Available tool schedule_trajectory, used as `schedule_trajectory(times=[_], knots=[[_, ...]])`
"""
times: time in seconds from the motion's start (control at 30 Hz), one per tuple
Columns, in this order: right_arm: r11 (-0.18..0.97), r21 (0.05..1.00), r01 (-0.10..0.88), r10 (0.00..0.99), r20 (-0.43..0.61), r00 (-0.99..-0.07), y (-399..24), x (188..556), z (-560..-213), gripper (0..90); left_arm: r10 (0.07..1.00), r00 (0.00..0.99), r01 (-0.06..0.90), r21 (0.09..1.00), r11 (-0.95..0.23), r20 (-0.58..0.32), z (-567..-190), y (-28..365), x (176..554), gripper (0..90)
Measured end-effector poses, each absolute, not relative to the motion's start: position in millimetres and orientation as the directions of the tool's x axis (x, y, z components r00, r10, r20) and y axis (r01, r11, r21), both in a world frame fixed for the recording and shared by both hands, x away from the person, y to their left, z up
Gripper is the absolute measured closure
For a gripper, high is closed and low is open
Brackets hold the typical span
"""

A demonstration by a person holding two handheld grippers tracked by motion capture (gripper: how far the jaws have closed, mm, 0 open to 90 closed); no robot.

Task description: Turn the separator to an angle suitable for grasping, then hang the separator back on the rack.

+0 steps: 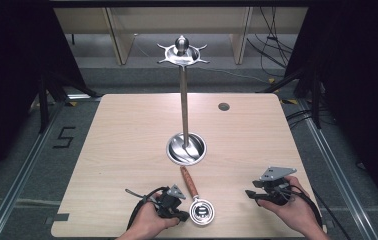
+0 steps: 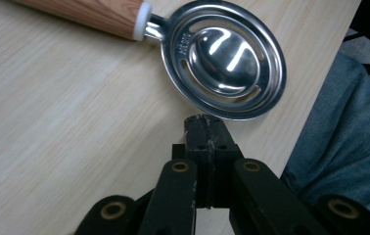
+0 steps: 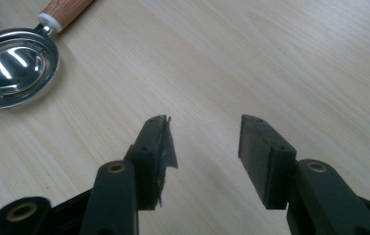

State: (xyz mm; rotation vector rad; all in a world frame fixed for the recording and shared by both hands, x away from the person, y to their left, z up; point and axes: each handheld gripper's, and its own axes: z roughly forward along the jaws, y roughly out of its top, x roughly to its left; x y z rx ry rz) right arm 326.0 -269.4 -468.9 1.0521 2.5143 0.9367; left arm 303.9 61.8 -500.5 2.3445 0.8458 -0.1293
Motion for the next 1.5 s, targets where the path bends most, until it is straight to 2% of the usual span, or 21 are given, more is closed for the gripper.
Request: schedule_trajectory(times=[0.13,0.23,0.3,0.33,0.37,0.43,0.47,0.5,0.63,0.7,0.73,0.8,1.0,1.1,1.3,1.5], knots=[[0.536,0.657,0.531,0.700,0.005,-0.714,-260.4,328.4,-465.8,55.2,0.539,0.790,0.598,0.557,-0.576,-0.291,-501.7,52.2,306.2,88.8],[0.547,0.638,0.542,0.688,0.027,-0.726,-244.1,334.7,-457.6,63.9,0.535,0.793,0.594,0.569,-0.569,-0.293,-500.7,52.2,305.9,86.3],[0.560,0.591,0.581,0.681,0.071,-0.729,-226.7,341.7,-449.8,66.2,0.532,0.788,0.600,0.577,-0.554,-0.310,-495.9,57.8,304.0,83.7],[0.557,0.560,0.613,0.679,0.119,-0.725,-212.5,345.7,-445.2,66.9,0.535,0.787,0.592,0.617,-0.518,-0.307,-485.2,70.8,299.1,82.3],[0.557,0.560,0.613,0.679,0.119,-0.725,-212.5,345.7,-445.2,66.9,0.535,0.787,0.592,0.617,-0.518,-0.307,-485.2,70.8,299.1,81.1],[0.605,0.501,0.619,0.649,0.139,-0.748,-182.0,359.3,-442.6,66.8,0.577,0.780,0.573,0.650,-0.499,-0.243,-475.8,96.0,294.2,77.8],[0.618,0.500,0.606,0.636,0.135,-0.760,-171.6,364.0,-443.3,66.6,0.577,0.780,0.573,0.650,-0.499,-0.243,-475.8,96.0,294.2,75.2],[0.628,0.479,0.613,0.636,0.139,-0.759,-159.7,369.3,-444.1,66.0,0.620,0.752,0.587,0.657,-0.474,-0.225,-473.8,115.1,290.4,71.7],[0.642,0.427,0.637,0.644,0.151,-0.750,-131.2,380.8,-446.6,63.9,0.699,0.682,0.617,0.682,-0.392,-0.215,-470.3,142.7,277.8,59.3],[0.655,0.399,0.641,0.651,0.132,-0.747,-119.9,388.4,-446.7,61.7,0.709,0.670,0.616,0.697,-0.367,-0.219,-465.8,150.0,276.4,53.3],[0.656,0.398,0.642,0.654,0.126,-0.746,-116.2,390.9,-447.5,59.6,0.709,0.670,0.616,0.697,-0.367,-0.219,-465.8,150.0,276.4,52.3],[0.659,0.367,0.657,0.663,0.130,-0.737,-105.4,395.9,-447.2,58.4,0.729,0.637,0.623,0.724,-0.294,-0.252,-463.4,154.4,283.5,52.2],[0.649,0.327,0.687,0.698,0.101,-0.709,-84.8,403.9,-446.9,52.4,0.764,0.600,0.646,0.706,-0.288,-0.237,-469.2,158.8,292.6,45.9],[0.653,0.309,0.691,0.707,0.080,-0.703,-80.0,406.1,-446.2,52.0,0.774,0.599,0.646,0.694,-0.318,-0.203,-471.4,162.6,292.3,43.8],[0.647,0.275,0.712,0.712,0.116,-0.692,-73.3,407.3,-447.4,50.6,0.775,0.590,0.645,0.709,-0.285,-0.225,-471.2,161.8,293.8,42.9],[0.639,0.239,0.731,0.729,0.115,-0.675,-65.9,415.0,-447.7,53.2,0.774,0.597,0.653,0.688,-0.316,-0.211,-473.9,163.1,295.0,43.0]])
